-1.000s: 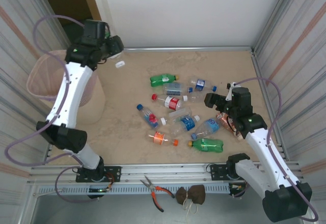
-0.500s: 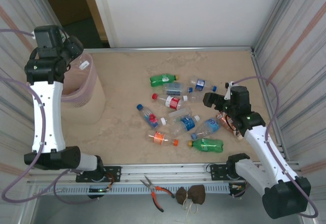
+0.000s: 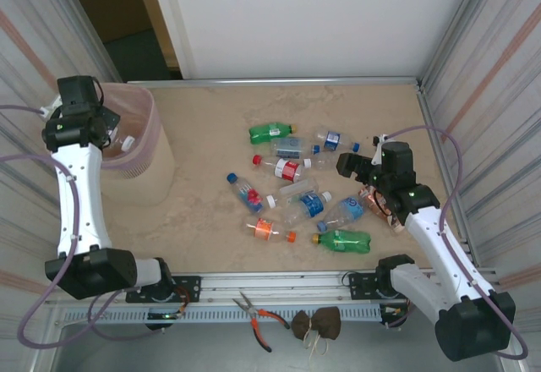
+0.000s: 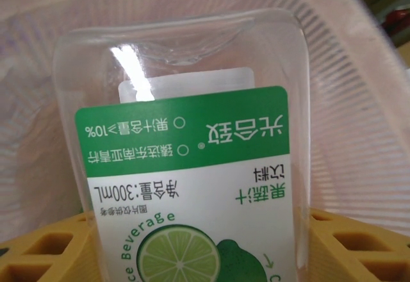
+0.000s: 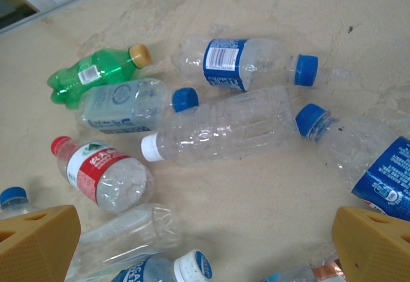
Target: Put the plastic bottles in the bin
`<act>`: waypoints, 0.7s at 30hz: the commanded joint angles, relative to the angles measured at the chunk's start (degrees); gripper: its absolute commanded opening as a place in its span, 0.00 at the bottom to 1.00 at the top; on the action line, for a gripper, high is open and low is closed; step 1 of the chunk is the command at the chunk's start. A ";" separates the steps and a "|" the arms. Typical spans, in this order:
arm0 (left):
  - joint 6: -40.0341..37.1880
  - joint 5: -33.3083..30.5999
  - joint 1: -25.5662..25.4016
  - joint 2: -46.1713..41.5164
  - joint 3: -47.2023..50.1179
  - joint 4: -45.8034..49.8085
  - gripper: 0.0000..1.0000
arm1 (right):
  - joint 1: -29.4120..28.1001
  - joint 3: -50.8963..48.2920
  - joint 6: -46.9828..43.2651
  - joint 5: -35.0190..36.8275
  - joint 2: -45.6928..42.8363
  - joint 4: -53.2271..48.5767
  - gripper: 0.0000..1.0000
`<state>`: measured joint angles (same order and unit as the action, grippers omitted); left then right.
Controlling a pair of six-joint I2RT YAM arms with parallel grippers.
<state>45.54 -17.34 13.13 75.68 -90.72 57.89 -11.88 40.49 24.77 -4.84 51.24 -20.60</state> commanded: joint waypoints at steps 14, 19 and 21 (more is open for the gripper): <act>17.44 -10.18 0.41 9.46 4.26 10.75 0.61 | -0.16 2.22 -1.66 -0.92 -0.22 0.11 0.99; 19.70 -9.98 0.66 13.22 6.05 10.11 0.61 | -0.07 2.27 -2.01 -0.64 -0.44 -0.22 0.99; 20.41 -9.29 0.98 14.85 6.59 9.54 0.61 | -0.06 2.16 -2.09 -0.60 -0.53 -0.27 0.99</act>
<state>62.70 -24.71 13.26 89.19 -85.12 66.24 -11.92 40.64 24.49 -4.82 51.33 -20.64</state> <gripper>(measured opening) 0.630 0.994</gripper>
